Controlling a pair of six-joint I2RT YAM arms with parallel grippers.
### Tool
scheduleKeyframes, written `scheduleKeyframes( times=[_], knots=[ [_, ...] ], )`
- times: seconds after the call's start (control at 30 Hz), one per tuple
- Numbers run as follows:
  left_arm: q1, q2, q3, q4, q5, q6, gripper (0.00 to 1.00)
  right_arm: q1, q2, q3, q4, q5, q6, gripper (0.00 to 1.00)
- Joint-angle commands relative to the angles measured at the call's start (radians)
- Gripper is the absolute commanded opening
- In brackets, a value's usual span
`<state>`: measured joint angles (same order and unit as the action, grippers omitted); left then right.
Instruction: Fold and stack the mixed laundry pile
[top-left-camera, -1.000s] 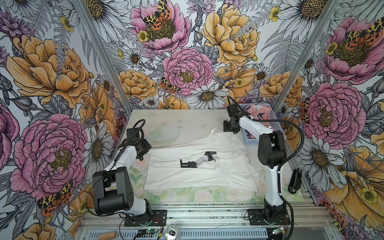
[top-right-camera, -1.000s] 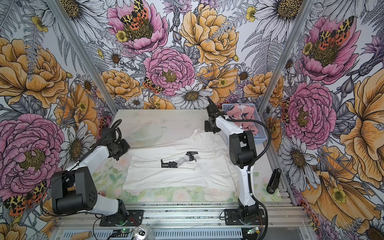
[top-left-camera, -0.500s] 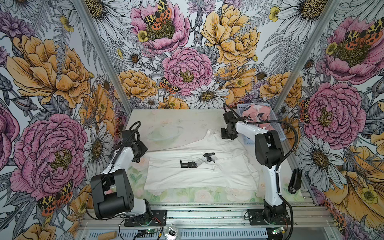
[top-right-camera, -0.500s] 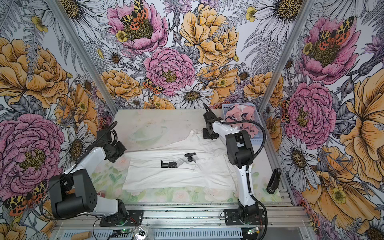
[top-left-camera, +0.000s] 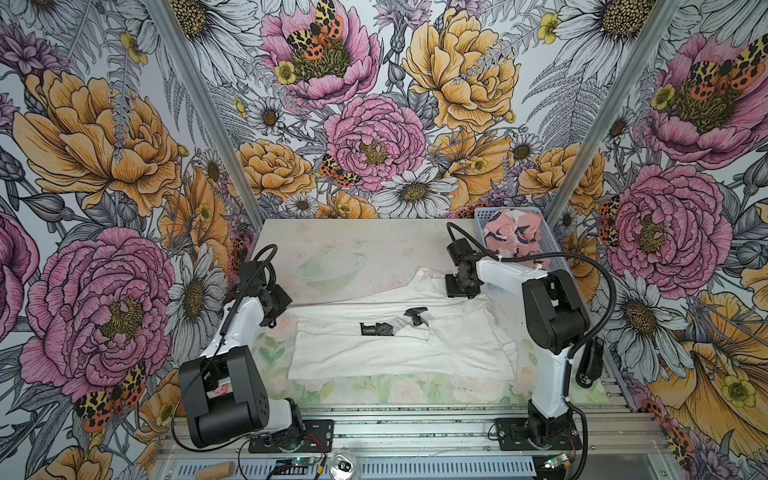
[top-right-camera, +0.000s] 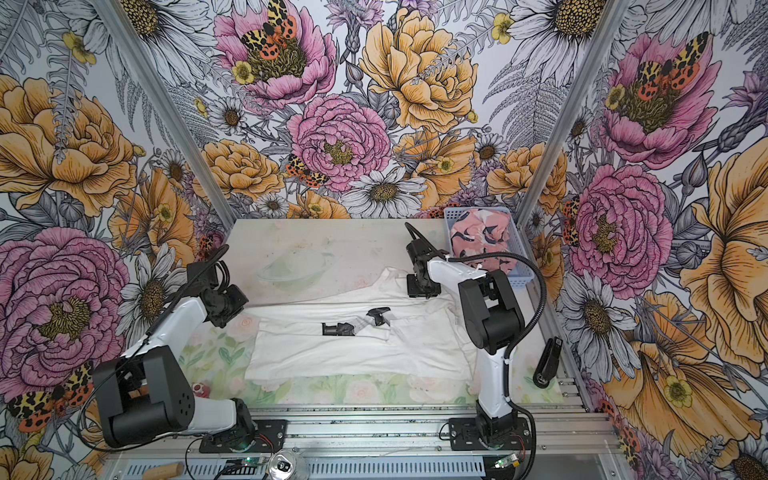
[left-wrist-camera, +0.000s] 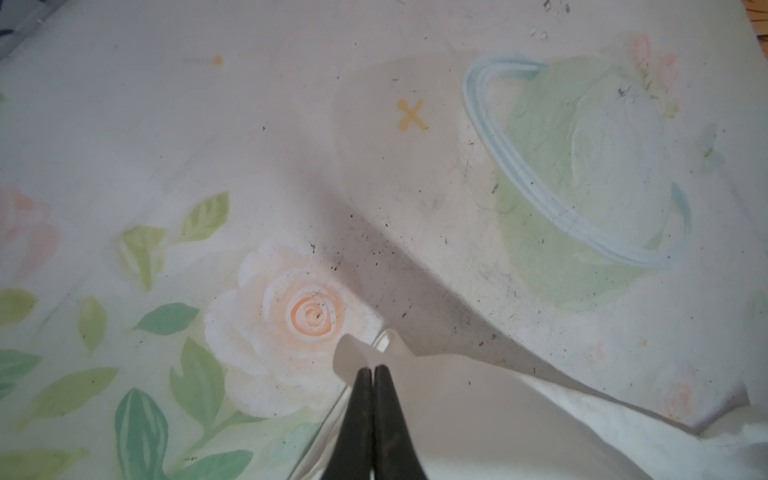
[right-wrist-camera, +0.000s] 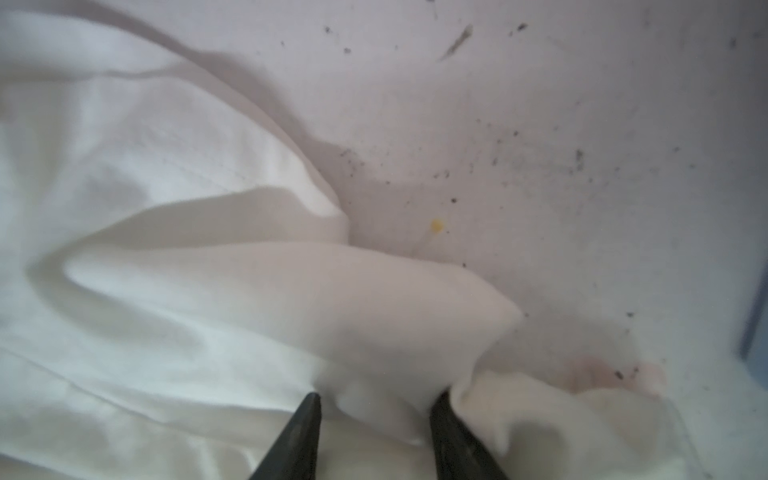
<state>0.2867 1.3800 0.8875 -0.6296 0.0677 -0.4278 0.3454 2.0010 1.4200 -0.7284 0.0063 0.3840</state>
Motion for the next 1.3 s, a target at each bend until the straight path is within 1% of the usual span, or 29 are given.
scheduleKeyframes(
  times=[0.0,0.3,0.43,0.6,0.8,0.9,0.97,1.13,1.23,1.27],
  knots=[
    [0.014,0.019,0.009,-0.002,0.010,0.026,0.00,-0.029,-0.035,0.106,-0.005,-0.005,0.007,0.47],
    [0.010,0.050,0.030,-0.001,0.020,0.038,0.00,-0.073,0.158,0.333,-0.007,-0.037,-0.035,0.54],
    [0.003,0.064,0.033,-0.001,0.023,0.041,0.00,-0.091,0.232,0.382,-0.014,-0.045,-0.036,0.54],
    [-0.001,0.071,0.036,-0.002,0.021,0.041,0.00,-0.102,0.240,0.360,-0.029,-0.095,-0.026,0.53],
    [-0.009,0.081,0.041,0.001,0.021,0.039,0.00,-0.107,0.219,0.287,-0.029,-0.245,0.014,0.54],
    [-0.016,0.089,0.045,0.001,0.017,0.037,0.00,-0.104,0.210,0.264,-0.012,-0.292,0.037,0.53],
    [-0.024,0.094,0.046,0.004,0.017,0.034,0.00,-0.103,0.208,0.253,0.006,-0.299,0.043,0.49],
    [-0.038,0.102,0.049,0.011,0.016,0.023,0.00,-0.105,0.215,0.267,0.039,-0.332,0.062,0.33],
    [-0.047,0.098,0.048,0.013,0.016,0.017,0.00,-0.105,0.201,0.264,0.063,-0.347,0.075,0.17],
    [-0.049,0.097,0.048,0.013,0.015,0.016,0.00,-0.106,0.197,0.265,0.066,-0.352,0.079,0.13]
  ],
)
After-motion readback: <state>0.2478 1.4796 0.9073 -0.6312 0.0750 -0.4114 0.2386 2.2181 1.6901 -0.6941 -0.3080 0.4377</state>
